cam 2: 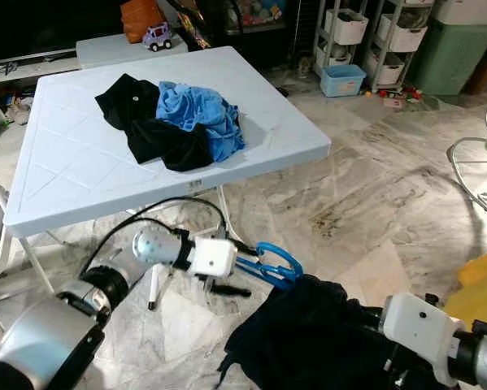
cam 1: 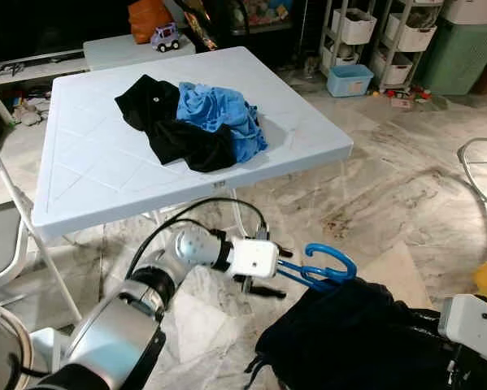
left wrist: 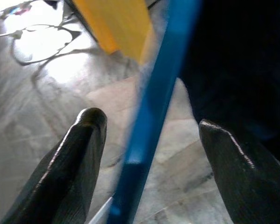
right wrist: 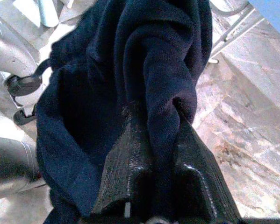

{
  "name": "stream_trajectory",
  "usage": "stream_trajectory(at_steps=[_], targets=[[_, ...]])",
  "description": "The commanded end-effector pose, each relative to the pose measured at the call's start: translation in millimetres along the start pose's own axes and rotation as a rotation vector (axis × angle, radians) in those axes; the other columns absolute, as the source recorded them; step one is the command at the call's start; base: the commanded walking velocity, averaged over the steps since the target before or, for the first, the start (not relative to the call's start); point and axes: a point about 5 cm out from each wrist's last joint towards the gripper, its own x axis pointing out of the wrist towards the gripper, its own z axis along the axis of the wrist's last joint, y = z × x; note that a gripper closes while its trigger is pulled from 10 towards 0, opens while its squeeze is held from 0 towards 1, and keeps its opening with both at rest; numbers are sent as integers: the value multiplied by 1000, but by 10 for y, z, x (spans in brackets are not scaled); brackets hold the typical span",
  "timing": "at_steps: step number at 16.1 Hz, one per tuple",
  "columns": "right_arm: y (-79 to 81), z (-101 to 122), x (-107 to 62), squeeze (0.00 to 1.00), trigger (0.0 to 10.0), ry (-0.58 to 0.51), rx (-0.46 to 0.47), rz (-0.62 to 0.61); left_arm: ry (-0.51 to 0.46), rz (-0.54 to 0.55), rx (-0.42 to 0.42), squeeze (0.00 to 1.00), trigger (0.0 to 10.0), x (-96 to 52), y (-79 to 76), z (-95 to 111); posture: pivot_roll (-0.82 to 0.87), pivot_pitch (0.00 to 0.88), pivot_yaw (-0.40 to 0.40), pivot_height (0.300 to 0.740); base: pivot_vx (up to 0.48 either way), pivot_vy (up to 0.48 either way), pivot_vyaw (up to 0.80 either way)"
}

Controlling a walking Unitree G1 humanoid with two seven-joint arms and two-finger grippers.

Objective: Hang hanger

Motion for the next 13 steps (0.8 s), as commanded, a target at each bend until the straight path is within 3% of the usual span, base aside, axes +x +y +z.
stream_trajectory(at_steps=[1,6,13], targets=[[-55,117,-37,0,10000,-40,-37,-24,10,9,14,0,0,-25,98,48,-72,19,15,740,0,0,0],[-232,133,-63,0,10000,-35,-91,-100,34,145,59,0,0,-54,358,178,-72,27,12,740,0,0,0],[-310,122,-77,0,10000,-18,-139,-139,63,110,100,0,0,-37,383,213,-78,29,19,740,0,0,0]])
